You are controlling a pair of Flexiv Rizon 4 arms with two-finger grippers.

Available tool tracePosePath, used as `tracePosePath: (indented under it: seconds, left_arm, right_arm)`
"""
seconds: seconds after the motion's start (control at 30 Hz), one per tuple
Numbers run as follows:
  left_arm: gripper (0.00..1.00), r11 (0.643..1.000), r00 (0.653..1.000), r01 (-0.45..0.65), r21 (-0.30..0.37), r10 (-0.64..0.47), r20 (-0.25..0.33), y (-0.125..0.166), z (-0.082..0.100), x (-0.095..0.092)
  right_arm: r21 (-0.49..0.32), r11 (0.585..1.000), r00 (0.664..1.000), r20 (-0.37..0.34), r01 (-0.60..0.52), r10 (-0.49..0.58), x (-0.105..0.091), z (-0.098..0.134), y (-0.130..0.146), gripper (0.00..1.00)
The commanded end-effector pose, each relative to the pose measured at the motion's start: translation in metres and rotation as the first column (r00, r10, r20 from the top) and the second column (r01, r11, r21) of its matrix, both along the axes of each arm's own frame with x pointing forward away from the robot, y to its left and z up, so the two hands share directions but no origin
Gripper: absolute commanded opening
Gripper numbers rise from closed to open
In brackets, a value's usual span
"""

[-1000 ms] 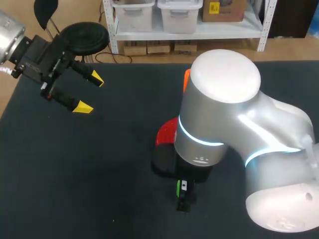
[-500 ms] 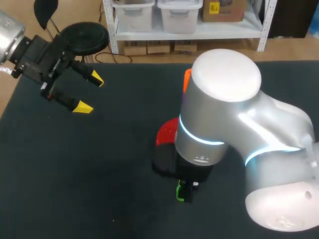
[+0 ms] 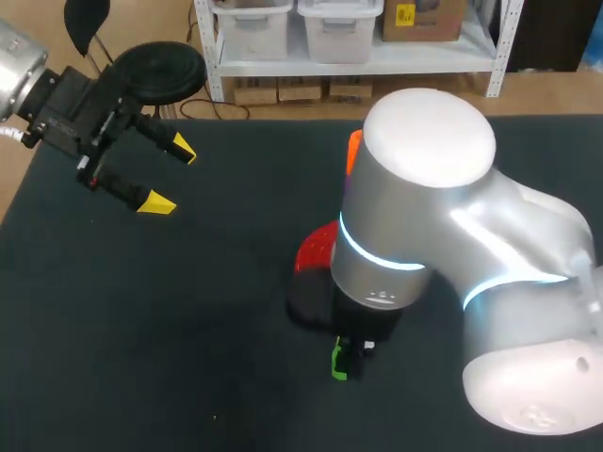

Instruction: Pick up and stack the cylinders on the red base in this order: pink,purple,orange,green

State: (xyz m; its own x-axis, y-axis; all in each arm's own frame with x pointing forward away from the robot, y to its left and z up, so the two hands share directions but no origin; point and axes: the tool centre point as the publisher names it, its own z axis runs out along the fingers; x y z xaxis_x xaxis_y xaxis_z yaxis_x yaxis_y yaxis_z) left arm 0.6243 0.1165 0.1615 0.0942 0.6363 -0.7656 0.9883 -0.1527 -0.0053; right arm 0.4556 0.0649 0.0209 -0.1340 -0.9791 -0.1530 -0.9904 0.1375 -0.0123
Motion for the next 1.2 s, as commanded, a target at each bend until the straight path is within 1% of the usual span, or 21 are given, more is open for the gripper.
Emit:
tracePosePath:
  seconds: [0.03,0.17,0.3,0.37,0.4,0.47,0.5,0.53,0.57,0.6,0.63,0.67,0.7,0.83,0.97,1.2]
  left_arm:
    - [1.0,1.0,1.0,-0.001,-0.001,0.001,0.003,0.0,-0.001,-0.001]
    - [1.0,1.0,1.0,-0.001,-0.001,0.001,0.003,0.0,-0.001,-0.001]
    - [1.0,1.0,1.0,-0.001,-0.001,0.001,0.003,0.0,-0.001,-0.001]
    - [1.0,1.0,1.0,-0.001,-0.001,0.001,0.003,0.0,-0.001,-0.001]
    - [1.0,1.0,1.0,-0.001,-0.001,0.001,0.003,0.0,-0.001,-0.001]
    - [1.0,1.0,1.0,-0.001,-0.001,0.001,0.003,0.0,-0.001,-0.001]
    - [1.0,1.0,1.0,-0.001,-0.001,0.001,0.003,0.0,-0.001,-0.001]
    - [1.0,1.0,1.0,-0.001,-0.001,0.001,0.003,0.0,-0.001,-0.001]
    - [1.0,1.0,1.0,-0.001,-0.001,0.001,0.003,0.0,-0.001,-0.001]
    - [1.0,1.0,1.0,-0.001,-0.001,0.001,0.003,0.0,-0.001,-0.001]
    - [1.0,1.0,1.0,-0.001,-0.001,0.001,0.003,0.0,-0.001,-0.001]
    - [1.0,1.0,1.0,-0.001,-0.001,0.001,0.003,0.0,-0.001,-0.001]
    - [1.0,1.0,1.0,-0.001,-0.001,0.001,0.003,0.0,-0.001,-0.001]
    - [1.0,1.0,1.0,-0.001,-0.001,0.001,0.003,0.0,-0.001,-0.001]
    - [1.0,1.0,1.0,-0.001,-0.001,0.001,0.003,0.0,-0.001,-0.001]
    - [1.0,1.0,1.0,-0.001,-0.001,0.001,0.003,0.0,-0.001,-0.001]
  right_arm:
    - [0.02,1.0,1.0,-0.01,0.01,-0.01,0.003,0.02,-0.004,0.0]
    - [0.007,1.0,1.0,0.023,0.005,-0.005,0.008,0.045,-0.006,0.0]
    - [0.027,0.999,0.999,0.031,0.032,-0.033,0.019,0.074,-0.012,0.0]
    - [0.075,0.996,0.998,0.03,0.05,-0.053,0.026,0.092,-0.016,0.0]
    - [0.082,0.995,0.998,0.035,0.058,-0.061,0.03,0.101,-0.018,0.0]
    - [0.082,0.995,0.996,0.06,0.063,-0.068,0.038,0.121,-0.022,0.0]
    - [0.06,0.996,0.993,0.091,0.069,-0.074,0.042,0.129,-0.024,0.0]
    - [0.06,0.996,0.992,0.098,0.072,-0.077,0.046,0.137,-0.026,0.0]
    - [0.08,0.993,0.991,0.093,0.086,-0.093,0.05,0.145,-0.027,0.0]
    - [0.091,0.991,0.989,0.104,0.098,-0.107,0.054,0.154,-0.029,0.0]
    - [0.088,0.991,0.987,0.117,0.102,-0.112,0.058,0.161,-0.031,0.0]
    - [0.097,0.989,0.986,0.113,0.11,-0.121,0.062,0.168,-0.031,0.0]
    - [0.123,0.986,0.985,0.117,0.113,-0.127,0.066,0.176,-0.032,0.0]
    - [0.106,0.989,0.981,0.156,0.102,-0.118,0.081,0.202,-0.032,0.0]
    - [0.052,0.994,0.974,0.203,0.092,-0.1,0.095,0.225,-0.033,0.0]
    - [0.016,0.997,0.958,0.276,0.081,-0.082,0.108,0.265,-0.034,0.0]
